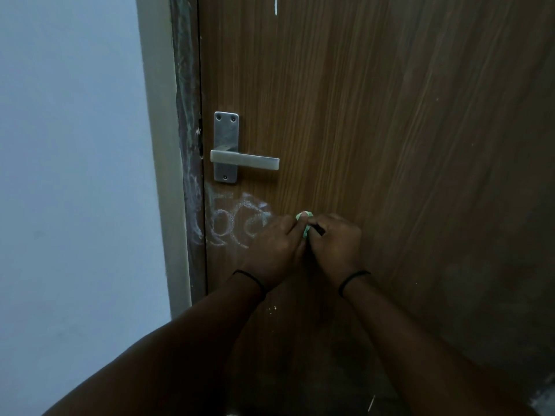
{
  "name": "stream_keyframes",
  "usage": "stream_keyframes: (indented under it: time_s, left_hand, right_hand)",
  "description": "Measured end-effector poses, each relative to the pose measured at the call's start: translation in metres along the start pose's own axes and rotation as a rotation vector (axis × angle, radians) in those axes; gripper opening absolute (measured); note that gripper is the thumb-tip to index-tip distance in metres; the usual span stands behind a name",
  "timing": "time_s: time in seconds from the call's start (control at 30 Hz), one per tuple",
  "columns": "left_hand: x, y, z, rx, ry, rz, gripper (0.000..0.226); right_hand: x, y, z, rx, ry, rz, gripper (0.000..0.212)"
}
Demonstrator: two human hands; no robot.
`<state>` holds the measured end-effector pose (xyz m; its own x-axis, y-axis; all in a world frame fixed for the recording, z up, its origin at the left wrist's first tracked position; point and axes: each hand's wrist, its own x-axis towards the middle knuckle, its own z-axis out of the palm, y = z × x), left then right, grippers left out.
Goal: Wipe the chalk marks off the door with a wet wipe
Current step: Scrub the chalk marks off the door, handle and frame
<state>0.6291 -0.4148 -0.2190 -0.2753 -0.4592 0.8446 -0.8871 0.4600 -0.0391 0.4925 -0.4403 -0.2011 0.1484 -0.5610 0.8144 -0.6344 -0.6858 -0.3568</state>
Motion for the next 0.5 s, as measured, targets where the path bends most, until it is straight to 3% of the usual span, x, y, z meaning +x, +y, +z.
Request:
stream_keyframes:
  time_s: [0.2,0.33,0.5]
  left_hand:
    - [-0.003,-0.009,-0.003,0.06,-0.023,-0.017,0.021]
    - [-0.025,-0.018,0.0,0.077,-0.029,-0.155,0.019]
    - [-0.047,-0.035,0.003,0.127,0.025,-0.193,0.019]
  right_hand:
    - [0.011,0.002,-0.022,-0.056,0.116,-0.178,0.016]
    - [0.041,-0.009,-0.017,-0.199,0.188,-0.31,0.015]
    - [0.073,-0.003,0.004,-0.46,0.209,-0.495,0.037]
